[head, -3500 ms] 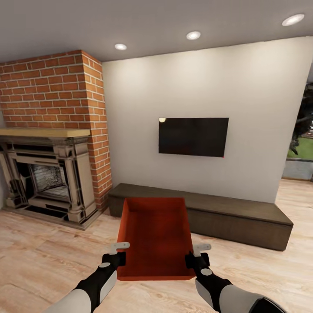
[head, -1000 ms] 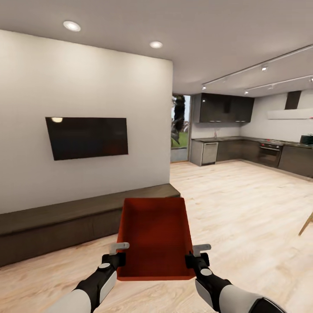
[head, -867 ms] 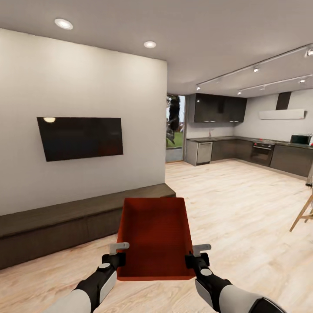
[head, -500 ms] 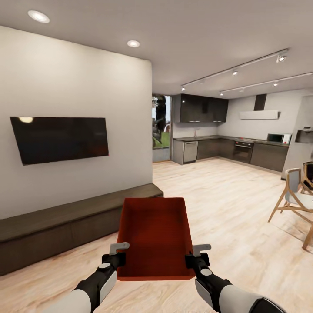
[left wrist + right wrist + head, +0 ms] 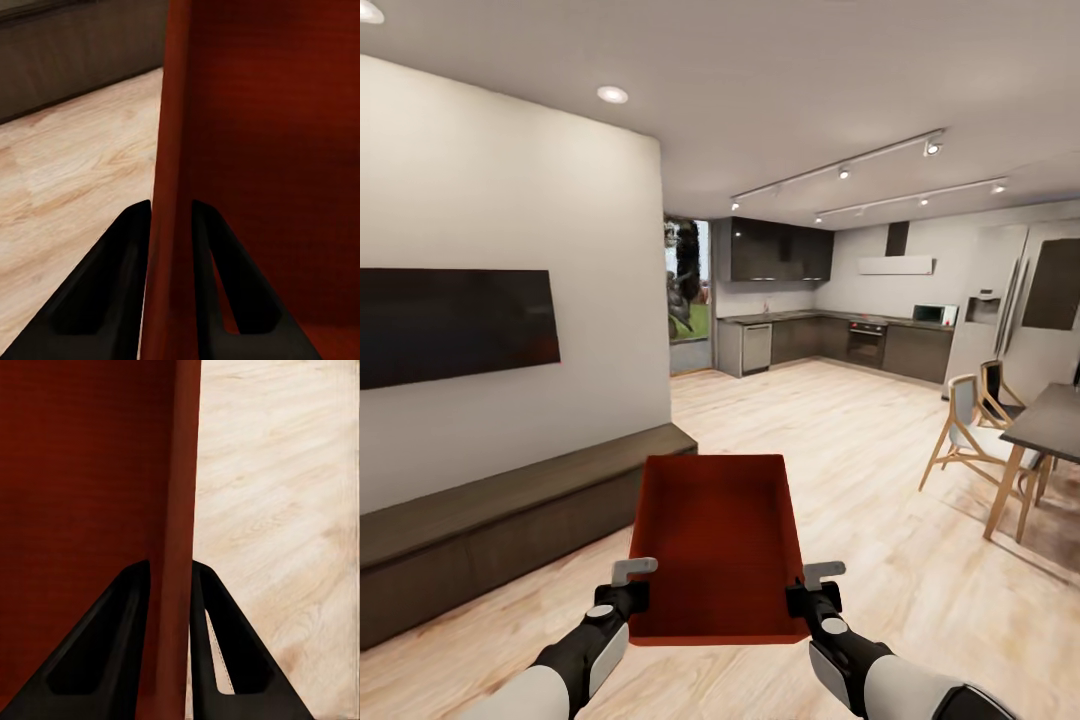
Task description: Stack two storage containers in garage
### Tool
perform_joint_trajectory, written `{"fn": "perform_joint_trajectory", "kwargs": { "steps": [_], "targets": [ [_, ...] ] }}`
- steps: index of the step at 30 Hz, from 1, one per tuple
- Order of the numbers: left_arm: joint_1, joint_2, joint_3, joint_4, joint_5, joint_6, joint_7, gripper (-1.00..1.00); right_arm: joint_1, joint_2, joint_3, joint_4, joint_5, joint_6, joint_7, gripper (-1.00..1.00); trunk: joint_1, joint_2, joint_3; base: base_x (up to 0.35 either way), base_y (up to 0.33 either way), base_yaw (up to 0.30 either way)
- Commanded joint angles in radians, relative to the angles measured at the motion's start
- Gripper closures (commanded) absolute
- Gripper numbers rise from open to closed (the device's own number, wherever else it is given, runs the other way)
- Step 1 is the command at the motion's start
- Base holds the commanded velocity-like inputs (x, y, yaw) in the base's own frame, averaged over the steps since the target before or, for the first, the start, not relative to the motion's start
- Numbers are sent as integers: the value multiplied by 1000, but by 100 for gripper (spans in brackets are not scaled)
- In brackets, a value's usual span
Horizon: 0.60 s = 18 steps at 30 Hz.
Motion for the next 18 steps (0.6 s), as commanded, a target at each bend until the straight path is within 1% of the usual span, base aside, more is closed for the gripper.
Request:
{"fn": "perform_joint_trajectory", "kwargs": {
  "steps": [1,18],
  "targets": [
    [-1,0,3,-4,-8,-2,14,100,-1,3,-40,2,-15,-1,-4,100,0,-1,-1,0,0,-287],
    [-1,0,3,-4,-8,-2,14,100,-1,3,-40,2,-15,-1,-4,100,0,-1,-1,0,0,-287]
  ]
}}
